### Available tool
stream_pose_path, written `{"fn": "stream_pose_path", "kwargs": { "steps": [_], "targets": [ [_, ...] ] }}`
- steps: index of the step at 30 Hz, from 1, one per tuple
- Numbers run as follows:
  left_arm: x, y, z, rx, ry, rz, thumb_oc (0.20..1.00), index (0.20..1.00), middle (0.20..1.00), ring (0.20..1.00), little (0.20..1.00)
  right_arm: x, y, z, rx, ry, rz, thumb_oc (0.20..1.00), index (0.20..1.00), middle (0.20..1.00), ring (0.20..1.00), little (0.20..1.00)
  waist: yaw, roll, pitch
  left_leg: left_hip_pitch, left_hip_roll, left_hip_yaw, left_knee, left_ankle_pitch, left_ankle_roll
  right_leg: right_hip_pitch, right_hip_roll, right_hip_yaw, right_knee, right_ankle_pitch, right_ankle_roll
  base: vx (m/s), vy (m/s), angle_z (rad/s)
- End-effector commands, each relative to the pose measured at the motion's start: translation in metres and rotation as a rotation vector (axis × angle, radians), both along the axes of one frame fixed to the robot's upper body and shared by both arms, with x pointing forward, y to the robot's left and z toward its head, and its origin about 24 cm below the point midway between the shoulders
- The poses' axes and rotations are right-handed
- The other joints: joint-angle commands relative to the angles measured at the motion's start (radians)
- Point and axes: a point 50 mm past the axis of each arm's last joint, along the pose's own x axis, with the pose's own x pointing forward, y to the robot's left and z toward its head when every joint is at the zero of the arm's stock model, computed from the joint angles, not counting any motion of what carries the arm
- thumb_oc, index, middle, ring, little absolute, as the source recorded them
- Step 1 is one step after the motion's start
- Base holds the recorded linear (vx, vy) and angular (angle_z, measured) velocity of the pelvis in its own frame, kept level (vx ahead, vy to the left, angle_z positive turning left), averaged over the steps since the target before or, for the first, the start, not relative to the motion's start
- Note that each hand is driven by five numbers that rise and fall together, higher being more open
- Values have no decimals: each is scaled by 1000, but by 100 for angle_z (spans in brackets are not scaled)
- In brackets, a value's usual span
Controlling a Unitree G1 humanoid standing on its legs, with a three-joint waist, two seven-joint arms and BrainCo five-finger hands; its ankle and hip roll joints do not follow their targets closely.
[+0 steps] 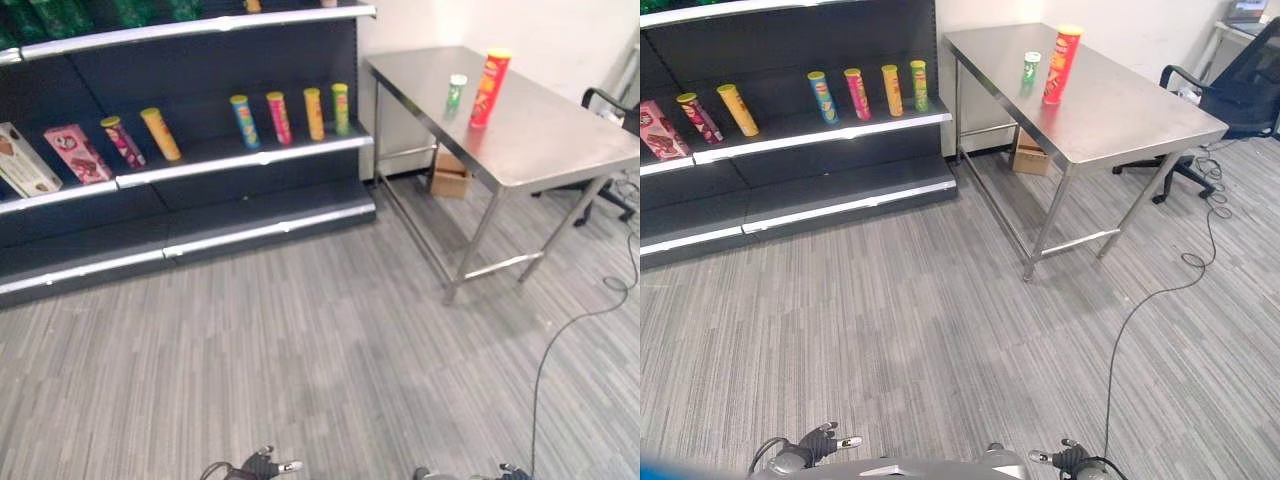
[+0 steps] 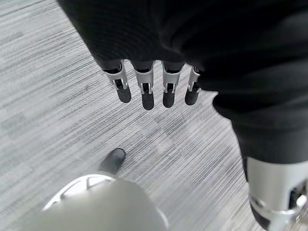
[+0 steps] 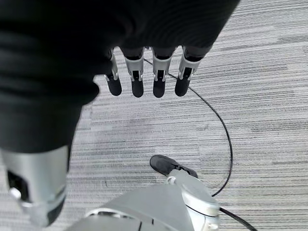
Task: Put the goods on the table back onto the shelves and tidy them up.
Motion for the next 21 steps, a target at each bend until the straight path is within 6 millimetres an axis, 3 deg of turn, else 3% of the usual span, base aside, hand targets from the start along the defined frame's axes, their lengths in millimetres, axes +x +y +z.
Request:
{"fn": "stream_pose_path", "kwargs": {
  "steps": [1,21],
  "targets": [
    [21,5,6,-3,-57,9,1000,1000,1000,1000,1000,23,-2,5,-12,-52,46,1000,1000,1000,1000,1000,3,1,20,-31,13,0,48,18,-37,-42,-26,-59,53,-29,37,29,1,9],
    [22,2,7,-18,-65,-3,1000,1000,1000,1000,1000,14,3,2,-8,-30,76,1000,1000,1000,1000,1000,8,-3,28,-35,41,4,63,38,-54,-24,-15,-87,52,-46,24,6,-14,2]
  ]
}}
